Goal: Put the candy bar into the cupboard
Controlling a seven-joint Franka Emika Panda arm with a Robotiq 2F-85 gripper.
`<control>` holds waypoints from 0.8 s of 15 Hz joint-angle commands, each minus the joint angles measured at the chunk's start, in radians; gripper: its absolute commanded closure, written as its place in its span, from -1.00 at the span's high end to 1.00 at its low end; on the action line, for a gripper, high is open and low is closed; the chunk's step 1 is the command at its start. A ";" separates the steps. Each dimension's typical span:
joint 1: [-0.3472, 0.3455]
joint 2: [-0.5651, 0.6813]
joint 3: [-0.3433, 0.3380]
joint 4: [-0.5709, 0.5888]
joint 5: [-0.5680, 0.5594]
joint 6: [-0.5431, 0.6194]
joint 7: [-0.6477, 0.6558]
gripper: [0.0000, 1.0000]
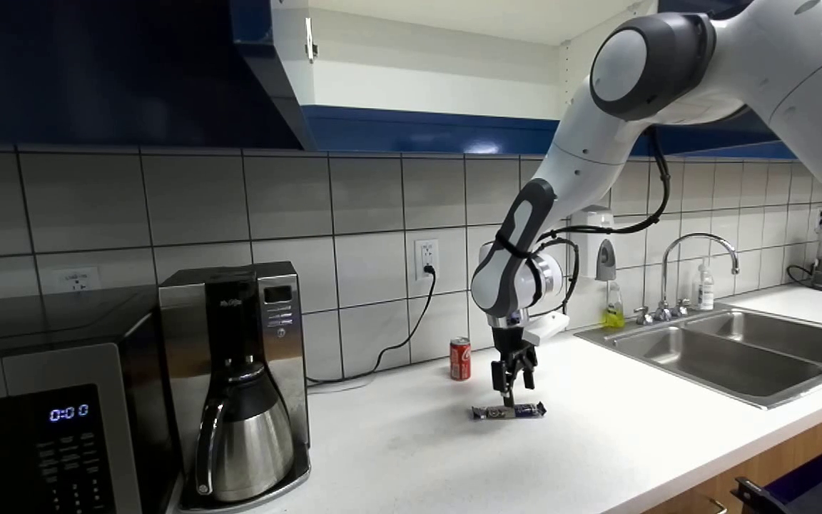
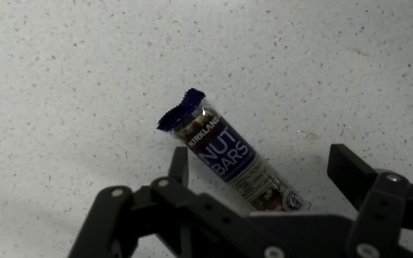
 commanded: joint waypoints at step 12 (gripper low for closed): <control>-0.053 0.036 0.082 0.035 -0.067 0.010 -0.224 1.00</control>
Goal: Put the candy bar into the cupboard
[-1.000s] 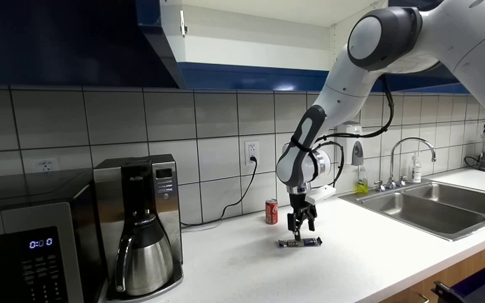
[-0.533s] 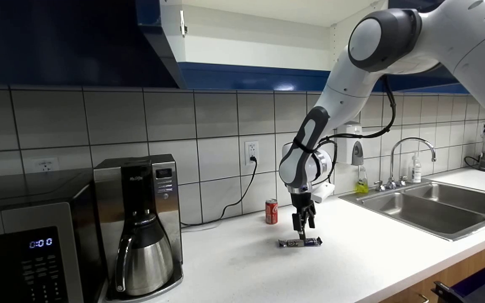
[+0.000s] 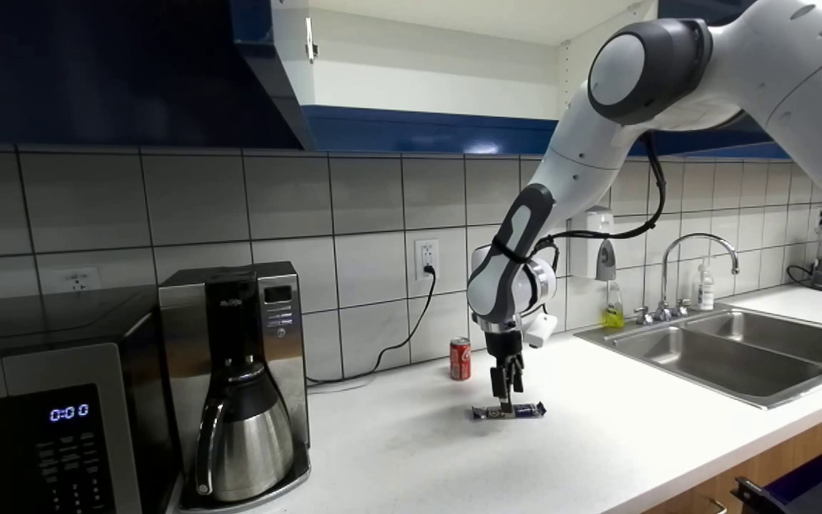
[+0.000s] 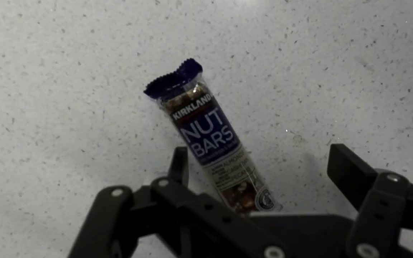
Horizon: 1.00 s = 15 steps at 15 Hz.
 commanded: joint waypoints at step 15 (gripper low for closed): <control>-0.052 0.086 0.055 0.091 -0.006 0.008 -0.151 1.00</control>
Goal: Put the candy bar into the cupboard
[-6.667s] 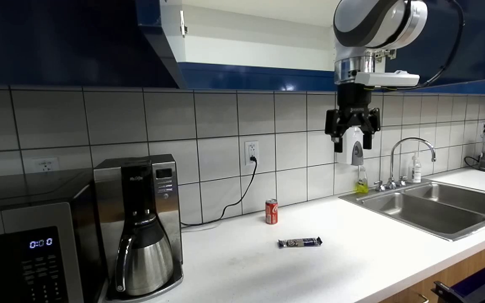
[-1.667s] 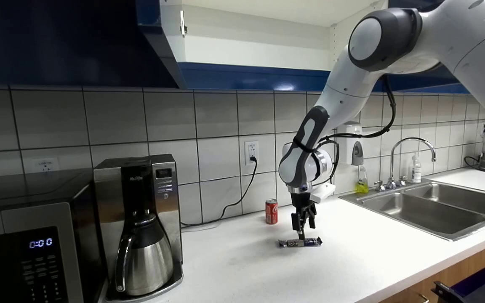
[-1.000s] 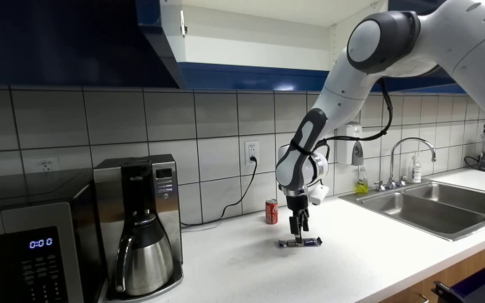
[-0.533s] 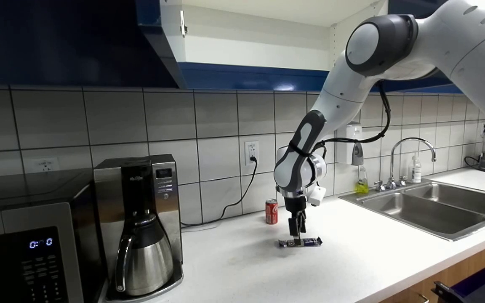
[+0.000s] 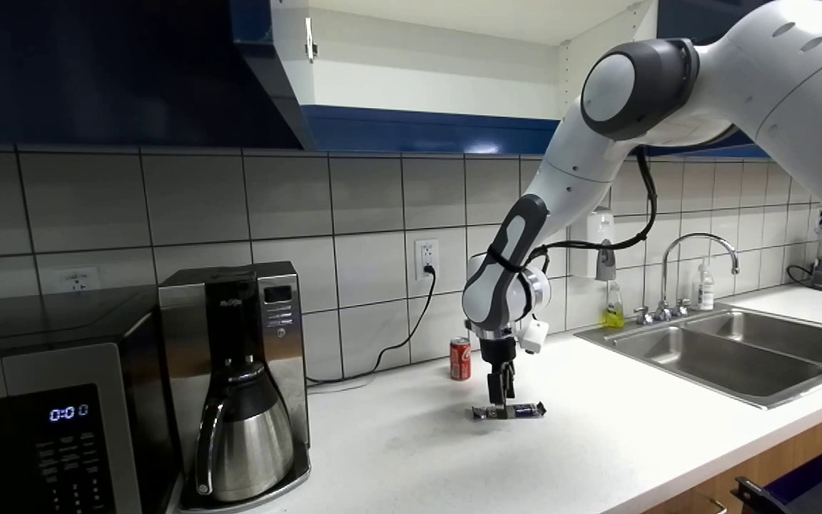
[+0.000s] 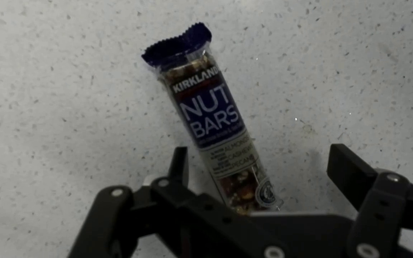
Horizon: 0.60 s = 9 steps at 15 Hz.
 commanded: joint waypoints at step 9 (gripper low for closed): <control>-0.051 0.049 0.033 0.062 -0.005 -0.005 -0.110 1.00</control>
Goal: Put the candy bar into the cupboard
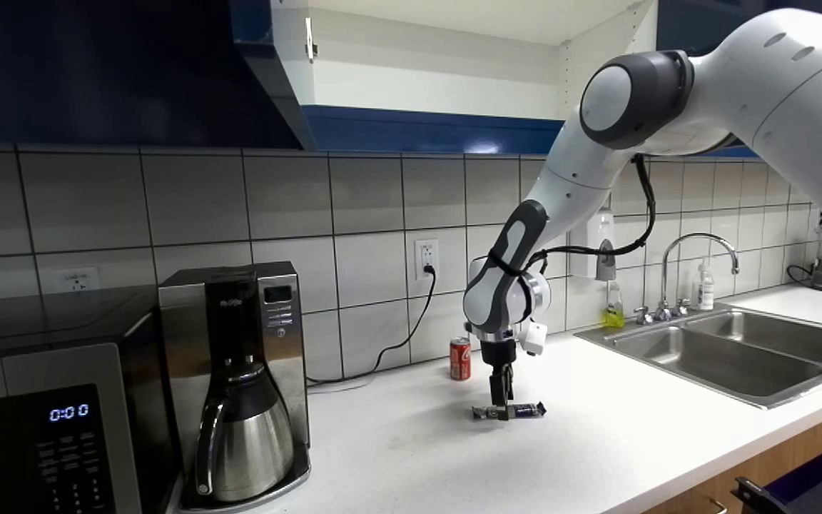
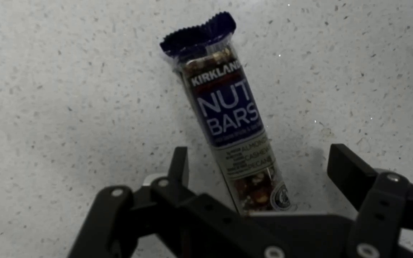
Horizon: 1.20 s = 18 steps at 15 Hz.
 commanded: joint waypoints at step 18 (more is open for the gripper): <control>-0.031 0.037 0.018 0.052 -0.003 -0.007 -0.045 -0.22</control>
